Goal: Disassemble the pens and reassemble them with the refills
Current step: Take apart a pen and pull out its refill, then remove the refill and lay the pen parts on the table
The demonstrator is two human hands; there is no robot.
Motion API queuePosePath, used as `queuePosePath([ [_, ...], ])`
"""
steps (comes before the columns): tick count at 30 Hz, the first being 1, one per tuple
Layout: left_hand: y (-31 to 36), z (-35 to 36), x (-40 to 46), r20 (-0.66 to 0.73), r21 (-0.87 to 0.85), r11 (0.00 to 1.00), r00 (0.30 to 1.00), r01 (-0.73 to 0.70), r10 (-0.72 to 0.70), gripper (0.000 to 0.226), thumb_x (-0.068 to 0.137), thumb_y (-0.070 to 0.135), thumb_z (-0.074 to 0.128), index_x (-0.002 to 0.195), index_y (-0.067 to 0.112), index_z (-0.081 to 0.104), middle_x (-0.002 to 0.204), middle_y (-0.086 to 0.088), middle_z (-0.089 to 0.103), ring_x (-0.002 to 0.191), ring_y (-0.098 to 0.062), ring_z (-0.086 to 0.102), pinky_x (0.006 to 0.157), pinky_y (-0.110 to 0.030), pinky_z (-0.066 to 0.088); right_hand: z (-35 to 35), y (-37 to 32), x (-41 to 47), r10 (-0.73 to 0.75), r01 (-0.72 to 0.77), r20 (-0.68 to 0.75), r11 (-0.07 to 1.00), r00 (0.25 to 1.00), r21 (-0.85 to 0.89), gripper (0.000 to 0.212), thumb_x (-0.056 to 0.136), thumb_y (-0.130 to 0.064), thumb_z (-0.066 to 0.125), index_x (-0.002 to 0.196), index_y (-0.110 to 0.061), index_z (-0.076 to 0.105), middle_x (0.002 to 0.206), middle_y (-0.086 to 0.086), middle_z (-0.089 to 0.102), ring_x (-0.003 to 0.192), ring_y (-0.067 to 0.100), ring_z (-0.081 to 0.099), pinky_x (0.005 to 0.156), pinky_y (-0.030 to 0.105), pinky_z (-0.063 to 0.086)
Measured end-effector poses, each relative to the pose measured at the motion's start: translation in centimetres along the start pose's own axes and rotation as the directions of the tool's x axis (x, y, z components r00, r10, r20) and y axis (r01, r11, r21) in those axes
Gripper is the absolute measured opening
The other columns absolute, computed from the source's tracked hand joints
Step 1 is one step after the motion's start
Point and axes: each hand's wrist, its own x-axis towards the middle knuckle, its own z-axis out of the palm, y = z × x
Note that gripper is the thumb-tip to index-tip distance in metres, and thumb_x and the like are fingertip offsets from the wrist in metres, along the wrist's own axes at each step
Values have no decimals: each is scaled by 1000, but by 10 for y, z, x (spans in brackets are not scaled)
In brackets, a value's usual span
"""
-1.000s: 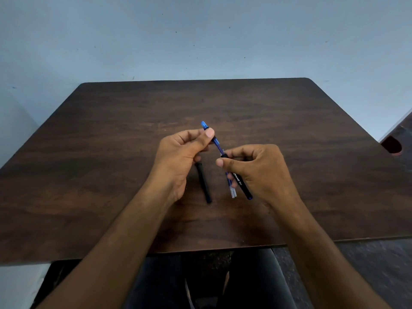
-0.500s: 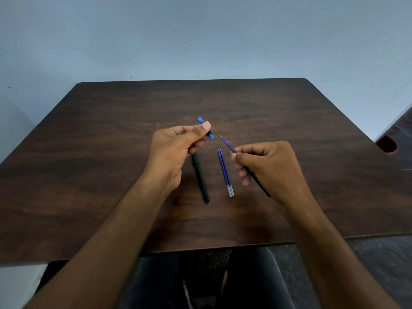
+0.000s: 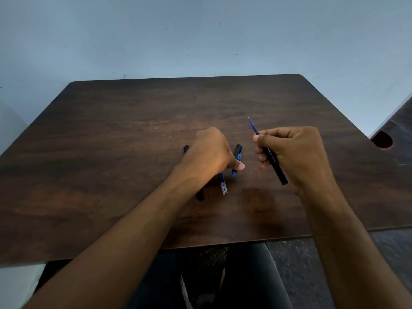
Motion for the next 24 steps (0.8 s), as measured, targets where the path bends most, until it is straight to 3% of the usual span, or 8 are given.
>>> queuePosePath([
  [3, 18, 3, 13, 96, 218, 974, 991, 66, -88, 47, 60, 64, 83, 68, 20, 70, 63, 1, 66, 62, -15, 59, 47, -33, 42, -2, 0, 1, -7, 7, -4, 1000, 1000, 7, 5, 85, -12, 78, 80, -10, 78, 60, 7, 73, 50, 16, 66, 50, 31, 57],
  [5, 22, 8, 21, 97, 254, 965, 990, 71, -99, 47, 59, 66, 83, 64, 21, 69, 44, 4, 63, 58, -13, 58, 44, -31, 36, -1, 1, 0, -7, 7, 1, 1000, 1000, 20, 6, 85, -10, 78, 79, -9, 77, 59, 8, 72, 49, 17, 65, 50, 32, 58],
  [8, 18, 15, 24, 84, 284, 957, 992, 63, -90, 51, 56, 67, 83, 71, 20, 69, 68, 0, 66, 65, -17, 58, 44, -34, 36, -1, 1, -1, -5, 5, 18, 1000, 1000, 27, 10, 85, -8, 77, 76, -8, 77, 59, 10, 71, 48, 18, 63, 46, 31, 57],
  [11, 10, 21, 25, 2, 213, 976, 999, 46, -47, 52, 54, 62, 87, 75, 19, 70, 75, -1, 66, 72, -17, 63, 43, -32, 34, 1, 2, -2, -1, 1, 38, 1000, 999, 4, 12, 86, -8, 77, 74, -9, 77, 61, 11, 72, 48, 19, 63, 46, 32, 58],
  [15, 3, 24, 21, -91, 176, 984, 996, -4, 21, 46, 57, 60, 87, 72, 19, 71, 70, 0, 65, 63, -13, 58, 42, -28, 32, 3, 4, -3, 17, -16, 69, 1000, 997, -11, 9, 86, -8, 76, 78, -7, 77, 64, 17, 72, 50, 21, 64, 47, 32, 58],
  [17, 2, 21, 18, -111, 151, 988, 993, -18, 35, 46, 60, 59, 86, 76, 18, 73, 73, 0, 68, 69, -14, 63, 45, -28, 38, 4, 5, -3, 25, -25, 75, 1000, 997, -3, 8, 86, -7, 76, 79, -6, 77, 64, 18, 71, 50, 20, 63, 46, 31, 58],
  [20, -4, 12, 14, -129, 70, 997, 991, -24, 33, 41, 64, 55, 86, 81, 20, 76, 80, -1, 73, 81, -17, 70, 63, -30, 55, 5, 7, -3, 49, -48, 89, 999, 995, -16, 5, 87, -8, 77, 82, -6, 76, 62, 11, 72, 51, 20, 64, 47, 32, 58],
  [24, -23, -3, -2, -264, -155, 979, 960, -135, 90, 32, 67, 48, 86, 53, 27, 67, 47, 12, 62, 49, 4, 61, 37, -9, 34, 7, 8, -5, 74, -74, 98, 997, 992, -8, 4, 87, -11, 77, 87, -7, 77, 65, 10, 75, 54, 18, 67, 52, 34, 60],
])
